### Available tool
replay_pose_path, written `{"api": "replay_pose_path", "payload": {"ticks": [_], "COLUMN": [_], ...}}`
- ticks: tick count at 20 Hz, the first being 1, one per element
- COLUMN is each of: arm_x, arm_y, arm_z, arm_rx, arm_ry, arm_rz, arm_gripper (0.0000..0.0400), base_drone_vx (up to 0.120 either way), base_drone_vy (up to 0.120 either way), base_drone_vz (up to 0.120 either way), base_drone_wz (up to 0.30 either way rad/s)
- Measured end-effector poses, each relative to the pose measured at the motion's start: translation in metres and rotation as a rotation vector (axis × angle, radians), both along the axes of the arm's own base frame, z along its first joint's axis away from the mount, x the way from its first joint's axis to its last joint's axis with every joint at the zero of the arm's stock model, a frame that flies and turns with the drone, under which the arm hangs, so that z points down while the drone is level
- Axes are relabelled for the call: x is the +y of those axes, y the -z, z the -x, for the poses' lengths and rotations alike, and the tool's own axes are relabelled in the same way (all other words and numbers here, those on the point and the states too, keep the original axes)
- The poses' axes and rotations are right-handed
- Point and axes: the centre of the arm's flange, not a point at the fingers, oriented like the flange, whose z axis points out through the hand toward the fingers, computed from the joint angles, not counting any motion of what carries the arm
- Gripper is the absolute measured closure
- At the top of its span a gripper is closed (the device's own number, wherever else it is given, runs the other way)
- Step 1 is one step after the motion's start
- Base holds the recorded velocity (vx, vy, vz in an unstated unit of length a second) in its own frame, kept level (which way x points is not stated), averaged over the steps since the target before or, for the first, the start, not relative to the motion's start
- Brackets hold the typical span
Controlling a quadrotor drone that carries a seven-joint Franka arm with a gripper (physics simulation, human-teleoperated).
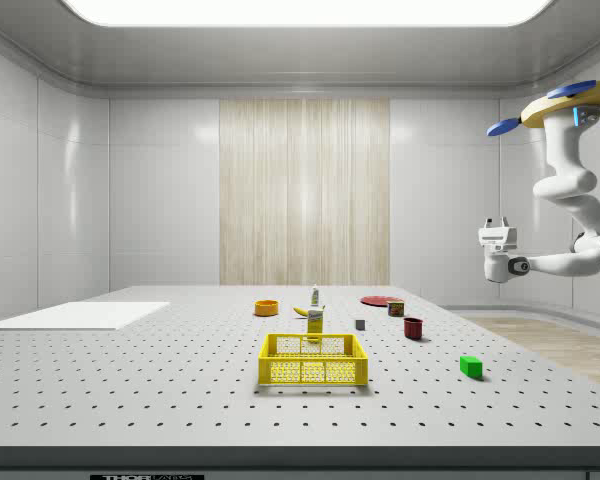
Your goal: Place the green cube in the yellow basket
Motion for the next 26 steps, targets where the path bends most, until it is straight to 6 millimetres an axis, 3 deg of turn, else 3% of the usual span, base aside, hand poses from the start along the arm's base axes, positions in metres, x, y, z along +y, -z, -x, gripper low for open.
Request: {"api": "replay_pose_path", "payload": {"ticks": [7,12,26], "arm_x": [0.000,0.000,0.000], "arm_y": [-0.050,-0.075,-0.093], "arm_z": [0.003,0.001,0.001], "arm_rx": [-0.006,-0.009,-0.020], "arm_ry": [0.000,0.000,0.000], "arm_rz": [0.000,0.000,0.000], "arm_gripper": [0.0000,0.0000,0.0000], "base_drone_vx": [0.103,0.120,0.120], "base_drone_vy": [0.120,0.120,0.120], "base_drone_vz": [0.000,0.000,0.000], "base_drone_wz": [0.000,0.000,0.000]}}
